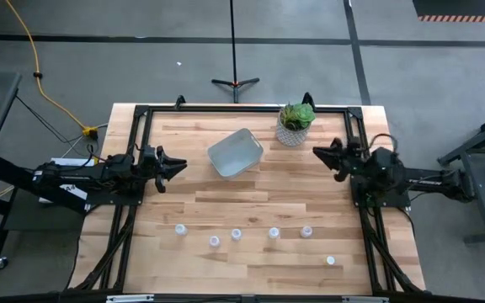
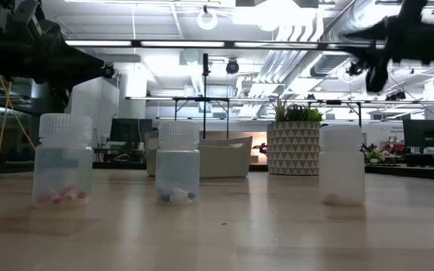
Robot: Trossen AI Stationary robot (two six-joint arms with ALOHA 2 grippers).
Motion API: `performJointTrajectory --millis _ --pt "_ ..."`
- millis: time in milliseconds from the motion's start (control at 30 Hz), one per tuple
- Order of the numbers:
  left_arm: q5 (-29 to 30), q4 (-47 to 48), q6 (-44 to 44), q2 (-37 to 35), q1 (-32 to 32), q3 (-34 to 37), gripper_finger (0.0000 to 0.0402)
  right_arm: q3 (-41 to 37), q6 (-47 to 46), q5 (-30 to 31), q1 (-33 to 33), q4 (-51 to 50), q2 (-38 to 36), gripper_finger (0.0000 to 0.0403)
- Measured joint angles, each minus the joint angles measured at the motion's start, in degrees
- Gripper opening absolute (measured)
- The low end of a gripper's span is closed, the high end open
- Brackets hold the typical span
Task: Pick and place pill bottles into a basket
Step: Put the transparent medicine bottle into the white bin
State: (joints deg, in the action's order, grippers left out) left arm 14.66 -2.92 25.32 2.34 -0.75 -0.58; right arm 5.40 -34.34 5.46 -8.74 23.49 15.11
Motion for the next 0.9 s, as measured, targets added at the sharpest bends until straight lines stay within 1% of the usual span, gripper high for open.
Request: performJointTrajectory --millis 67,133,233,300,467,633,733,800,900 --pt "0.0 -0.01 -0.02 0.14 0.0 0.0 0.012 3.95 4.12 -0.87 2.23 -2.08 1.18 0.0134" --pt "0.04 0.01 -0.05 0.16 0.0 0.01 0.012 8.75 8.18 -2.15 4.56 -7.6 3.09 0.0173" --pt "0.11 -0.02 -0.13 0.16 0.0 0.0 0.012 16.89 10.55 -2.04 8.58 -21.07 7.35 0.0213" --pt "0.11 0.0 -0.15 0.16 0.0 0.0 0.012 22.34 11.35 -0.94 11.15 -29.62 11.38 0.0226" --pt "0.09 -0.02 -0.14 0.16 0.0 0.0 0.012 36.47 15.08 -0.66 17.57 -42.07 23.54 0.0231" --pt "0.11 -0.01 -0.15 0.16 0.0 0.02 0.012 48.27 13.65 0.34 23.16 -57.11 35.55 0.0231" --pt "0.09 -0.01 -0.15 0.16 0.0 0.01 0.012 53.09 10.81 0.21 26.21 -66.29 42.11 0.0231" --pt "0.09 -0.02 -0.15 0.16 0.0 0.0 0.012 55.15 8.61 -0.13 27.98 -70.18 45.92 0.0231" --pt "0.09 0.0 -0.15 0.16 0.0 0.0 0.012 56.5 5.15 -1.58 30.22 -70.09 50.57 0.0231"
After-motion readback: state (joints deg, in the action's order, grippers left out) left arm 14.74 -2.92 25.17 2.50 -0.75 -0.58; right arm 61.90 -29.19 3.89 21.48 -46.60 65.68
